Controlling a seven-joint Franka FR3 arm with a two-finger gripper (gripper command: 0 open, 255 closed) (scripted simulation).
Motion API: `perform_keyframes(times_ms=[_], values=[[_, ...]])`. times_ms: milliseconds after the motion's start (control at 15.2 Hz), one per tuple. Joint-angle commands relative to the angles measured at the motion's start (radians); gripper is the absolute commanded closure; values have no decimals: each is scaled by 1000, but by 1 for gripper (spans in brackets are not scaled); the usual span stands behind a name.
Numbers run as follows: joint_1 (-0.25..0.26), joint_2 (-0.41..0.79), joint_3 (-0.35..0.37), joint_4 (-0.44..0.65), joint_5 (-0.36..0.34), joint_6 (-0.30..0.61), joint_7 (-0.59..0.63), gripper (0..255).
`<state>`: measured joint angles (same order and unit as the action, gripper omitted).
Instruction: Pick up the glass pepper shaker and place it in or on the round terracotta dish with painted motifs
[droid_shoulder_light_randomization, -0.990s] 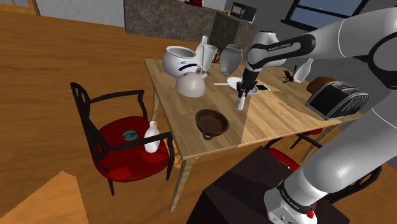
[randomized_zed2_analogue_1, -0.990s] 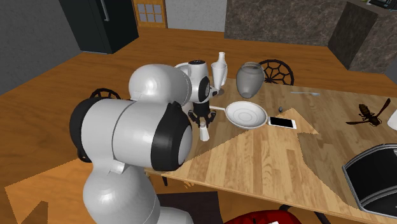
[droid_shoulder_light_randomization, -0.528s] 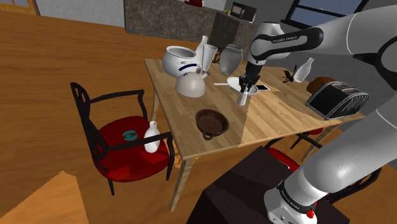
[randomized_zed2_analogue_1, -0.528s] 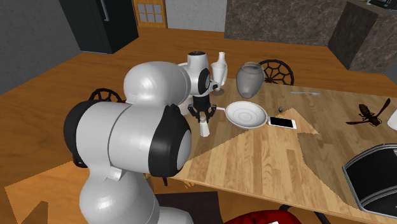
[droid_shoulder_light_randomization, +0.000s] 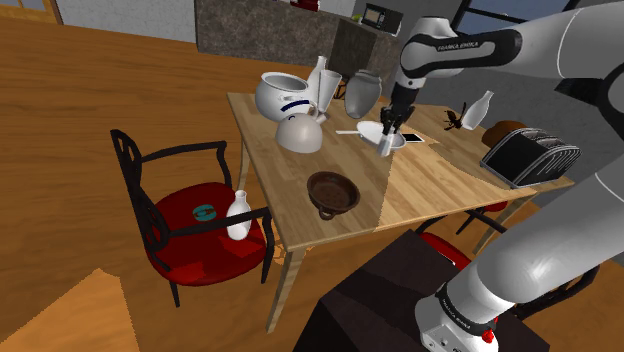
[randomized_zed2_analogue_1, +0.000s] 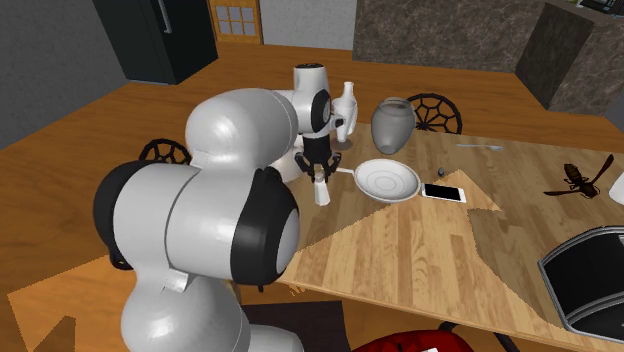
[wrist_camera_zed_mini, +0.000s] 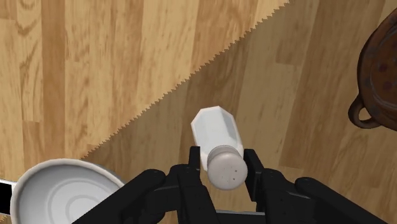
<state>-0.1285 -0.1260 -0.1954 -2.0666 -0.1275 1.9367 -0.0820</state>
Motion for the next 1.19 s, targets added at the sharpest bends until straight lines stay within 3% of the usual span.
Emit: perform_keyframes(times_ms=[0, 198, 1122], values=[[0, -6, 1, 20, 0, -26, -2, 255], [1, -11, 1, 43, 1, -54, -4, 255], [138, -170, 211, -47, 43, -155, 320, 255]])
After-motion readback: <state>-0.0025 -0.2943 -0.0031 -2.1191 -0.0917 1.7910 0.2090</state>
